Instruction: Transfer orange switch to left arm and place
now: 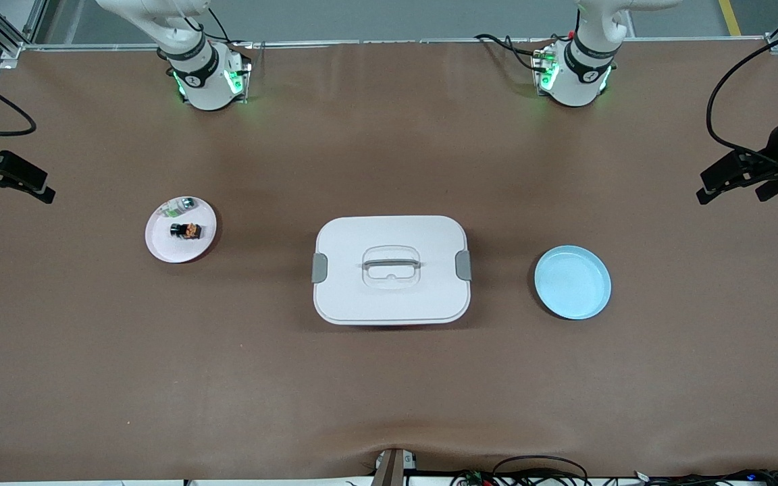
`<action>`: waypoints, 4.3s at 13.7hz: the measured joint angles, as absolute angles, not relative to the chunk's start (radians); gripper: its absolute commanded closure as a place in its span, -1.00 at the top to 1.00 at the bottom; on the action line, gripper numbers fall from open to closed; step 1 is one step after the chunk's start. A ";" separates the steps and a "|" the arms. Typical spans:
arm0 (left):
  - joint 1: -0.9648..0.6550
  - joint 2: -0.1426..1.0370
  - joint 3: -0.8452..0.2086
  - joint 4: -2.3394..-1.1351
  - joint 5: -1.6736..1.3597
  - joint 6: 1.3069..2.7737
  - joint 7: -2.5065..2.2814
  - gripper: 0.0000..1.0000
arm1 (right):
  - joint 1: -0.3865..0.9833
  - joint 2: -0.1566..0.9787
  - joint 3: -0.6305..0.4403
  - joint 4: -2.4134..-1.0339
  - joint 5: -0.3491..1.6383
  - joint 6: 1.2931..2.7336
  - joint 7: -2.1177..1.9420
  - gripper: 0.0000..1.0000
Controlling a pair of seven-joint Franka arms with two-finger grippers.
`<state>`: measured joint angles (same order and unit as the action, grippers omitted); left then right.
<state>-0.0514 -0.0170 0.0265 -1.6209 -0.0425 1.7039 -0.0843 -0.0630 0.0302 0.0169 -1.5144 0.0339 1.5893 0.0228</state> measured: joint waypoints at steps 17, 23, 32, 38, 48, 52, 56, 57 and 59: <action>-0.051 -0.017 0.026 -1.621 -0.043 1.704 -0.084 1.00 | -0.063 0.030 0.017 -1.514 0.034 1.589 0.023 1.00; -0.051 -0.017 0.026 -1.621 -0.043 1.704 -0.083 1.00 | -0.063 0.030 0.017 -1.514 0.034 1.589 0.023 1.00; -0.051 -0.017 0.026 -1.620 -0.043 1.704 -0.083 1.00 | -0.063 0.030 0.016 -1.514 0.034 1.588 0.023 1.00; -0.051 -0.017 0.026 -1.620 -0.043 1.704 -0.083 1.00 | -0.064 0.030 0.016 -1.514 0.034 1.588 0.023 1.00; -0.052 -0.017 0.026 -1.618 -0.043 1.704 -0.083 1.00 | -0.063 0.131 0.018 -1.544 0.039 1.580 0.023 1.00; -0.052 -0.016 0.026 -1.617 -0.043 1.704 -0.083 1.00 | -0.064 0.277 0.015 -1.540 0.045 1.587 0.004 1.00; -0.051 -0.016 0.026 -1.617 -0.043 1.704 -0.083 1.00 | -0.067 0.278 0.014 -1.559 0.045 1.598 -0.001 1.00; -0.051 -0.016 0.026 -1.617 -0.043 1.704 -0.083 1.00 | -0.070 0.277 0.013 -1.588 0.045 1.624 -0.001 1.00; -0.051 -0.016 0.027 -1.617 -0.043 1.704 -0.083 1.00 | -0.075 0.260 0.012 -1.688 0.045 1.718 -0.003 1.00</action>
<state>-0.0513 -0.0163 0.0265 -1.6169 -0.0425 1.7039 -0.0832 -0.0747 0.2601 0.0119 -1.6885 0.0449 1.7181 -0.0026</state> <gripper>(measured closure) 0.000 0.000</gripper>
